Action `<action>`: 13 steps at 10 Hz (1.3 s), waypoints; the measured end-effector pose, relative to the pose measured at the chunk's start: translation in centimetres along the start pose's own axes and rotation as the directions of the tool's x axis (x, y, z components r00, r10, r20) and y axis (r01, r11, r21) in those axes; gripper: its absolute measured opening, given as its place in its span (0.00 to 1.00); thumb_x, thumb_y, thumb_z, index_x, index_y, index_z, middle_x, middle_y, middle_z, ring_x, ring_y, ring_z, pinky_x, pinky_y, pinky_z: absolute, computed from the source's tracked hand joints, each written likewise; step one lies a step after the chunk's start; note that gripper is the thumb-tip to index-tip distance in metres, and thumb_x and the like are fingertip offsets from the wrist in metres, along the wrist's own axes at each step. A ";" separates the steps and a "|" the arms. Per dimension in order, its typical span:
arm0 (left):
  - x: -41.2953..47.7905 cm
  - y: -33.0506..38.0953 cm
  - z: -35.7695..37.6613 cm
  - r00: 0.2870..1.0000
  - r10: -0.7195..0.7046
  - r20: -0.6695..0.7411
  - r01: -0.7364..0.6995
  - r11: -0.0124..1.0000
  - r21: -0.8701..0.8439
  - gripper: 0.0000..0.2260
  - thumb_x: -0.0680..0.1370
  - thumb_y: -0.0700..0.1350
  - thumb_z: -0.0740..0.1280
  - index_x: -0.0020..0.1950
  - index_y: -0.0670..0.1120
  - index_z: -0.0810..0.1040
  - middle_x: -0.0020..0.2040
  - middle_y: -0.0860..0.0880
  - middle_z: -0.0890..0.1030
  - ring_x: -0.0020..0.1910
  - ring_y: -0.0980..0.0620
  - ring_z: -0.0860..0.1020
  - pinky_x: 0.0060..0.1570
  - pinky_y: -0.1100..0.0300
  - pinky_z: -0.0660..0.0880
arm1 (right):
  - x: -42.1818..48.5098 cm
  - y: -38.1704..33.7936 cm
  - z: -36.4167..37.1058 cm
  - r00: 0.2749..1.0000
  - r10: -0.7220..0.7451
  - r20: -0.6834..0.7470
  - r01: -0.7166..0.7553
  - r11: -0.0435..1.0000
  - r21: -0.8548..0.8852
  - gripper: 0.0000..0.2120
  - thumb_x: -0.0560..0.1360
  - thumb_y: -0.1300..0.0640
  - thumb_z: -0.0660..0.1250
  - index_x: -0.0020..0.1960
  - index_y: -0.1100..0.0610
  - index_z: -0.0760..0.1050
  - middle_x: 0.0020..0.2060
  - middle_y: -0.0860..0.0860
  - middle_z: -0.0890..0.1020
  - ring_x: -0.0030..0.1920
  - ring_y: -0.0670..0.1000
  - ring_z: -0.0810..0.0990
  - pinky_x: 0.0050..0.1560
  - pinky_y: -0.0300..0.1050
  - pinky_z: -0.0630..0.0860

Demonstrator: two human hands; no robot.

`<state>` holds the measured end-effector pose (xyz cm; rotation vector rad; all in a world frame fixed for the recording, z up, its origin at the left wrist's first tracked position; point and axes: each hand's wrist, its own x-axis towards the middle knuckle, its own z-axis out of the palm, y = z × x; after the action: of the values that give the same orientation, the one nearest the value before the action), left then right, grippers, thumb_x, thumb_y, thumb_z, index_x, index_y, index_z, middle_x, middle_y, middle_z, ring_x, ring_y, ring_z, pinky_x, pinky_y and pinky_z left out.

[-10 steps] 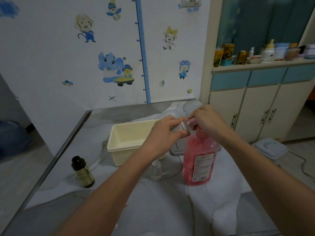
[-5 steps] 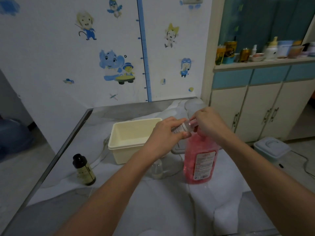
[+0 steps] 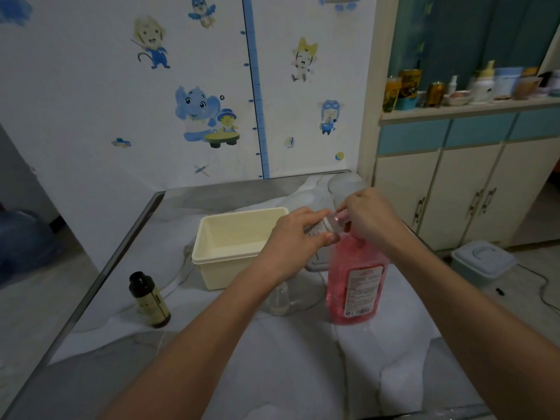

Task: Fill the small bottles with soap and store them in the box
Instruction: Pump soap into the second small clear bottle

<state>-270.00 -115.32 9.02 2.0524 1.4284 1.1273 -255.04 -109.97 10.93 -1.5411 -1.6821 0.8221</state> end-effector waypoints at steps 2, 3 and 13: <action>0.4 0.6 -0.6 1.000 0.017 -0.004 -0.017 1.000 0.005 0.19 0.72 0.47 0.73 0.63 0.53 0.79 0.48 0.47 0.79 0.46 0.52 0.77 0.47 0.59 0.71 | 0.0 -1.5 -0.7 1.000 0.012 0.027 -0.009 0.996 -0.091 0.10 0.75 0.59 0.63 0.50 0.62 0.81 0.38 0.53 0.82 0.38 0.52 0.80 0.38 0.46 0.78; 0.4 0.4 -0.6 1.000 0.018 -0.005 -0.018 1.000 0.010 0.19 0.72 0.47 0.73 0.63 0.53 0.79 0.48 0.48 0.79 0.46 0.52 0.77 0.47 0.61 0.70 | 0.1 -1.6 -0.5 1.000 -0.017 0.008 0.018 0.993 -0.119 0.10 0.75 0.60 0.63 0.50 0.63 0.81 0.37 0.53 0.81 0.37 0.52 0.80 0.38 0.46 0.78; 0.3 0.3 -0.4 1.000 -0.005 0.023 0.005 1.000 0.008 0.19 0.72 0.47 0.73 0.63 0.52 0.80 0.47 0.49 0.78 0.45 0.54 0.76 0.43 0.65 0.67 | 0.4 -0.5 -0.2 0.999 0.053 -0.002 -0.052 0.996 0.076 0.13 0.74 0.59 0.57 0.42 0.62 0.80 0.28 0.52 0.79 0.29 0.52 0.80 0.31 0.44 0.75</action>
<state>-270.08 -115.24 9.59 2.0595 1.4281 1.0944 -255.15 -109.66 11.54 -1.5395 -1.5953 0.8996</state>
